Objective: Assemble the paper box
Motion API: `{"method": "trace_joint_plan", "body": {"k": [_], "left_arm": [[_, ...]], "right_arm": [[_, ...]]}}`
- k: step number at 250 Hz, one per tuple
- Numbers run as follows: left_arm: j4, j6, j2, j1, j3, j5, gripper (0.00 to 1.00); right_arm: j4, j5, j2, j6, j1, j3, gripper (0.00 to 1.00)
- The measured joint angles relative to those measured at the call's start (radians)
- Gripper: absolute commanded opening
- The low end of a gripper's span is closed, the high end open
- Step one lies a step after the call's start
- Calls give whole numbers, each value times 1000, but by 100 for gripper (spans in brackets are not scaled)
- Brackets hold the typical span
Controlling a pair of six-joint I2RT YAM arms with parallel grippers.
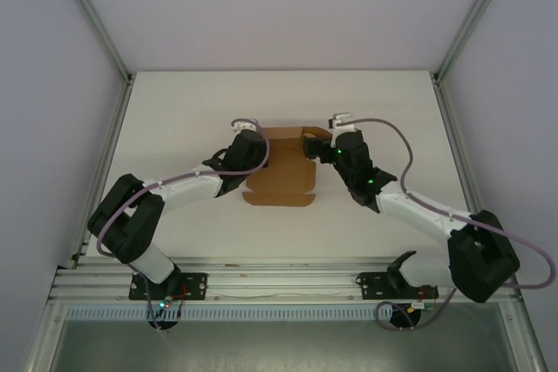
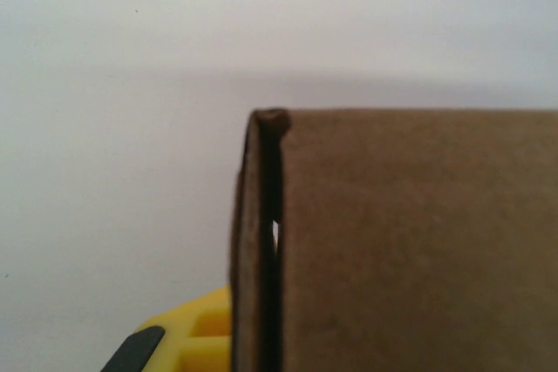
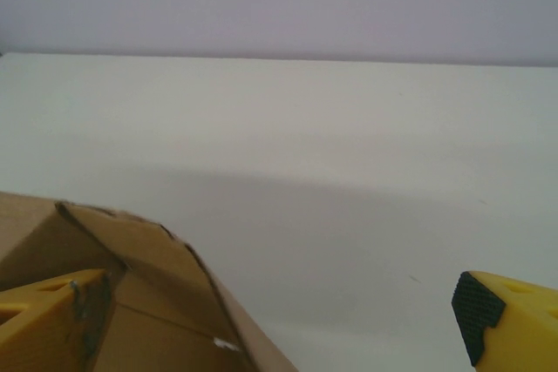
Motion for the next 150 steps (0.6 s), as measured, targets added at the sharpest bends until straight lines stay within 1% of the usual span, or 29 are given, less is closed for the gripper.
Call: {"method": "trace_joint_plan", "body": {"k": [34,78,114,150], "left_arm": [[-20,1,-4,-2,9,-21,0],[-32,6,-8,-2,24,-27,0],[-32,8,-9,-2,26,-26,0],[-32,8,-10,-2,26,-21,0]], "right_arm": [[-121,51,-79,45,-3,-44,100],[-233,65,-101,95,-31,-85,100],[-243,61,-89,116,-68,-89,100],[-207,30,-19,113,-89,-80,100]]}}
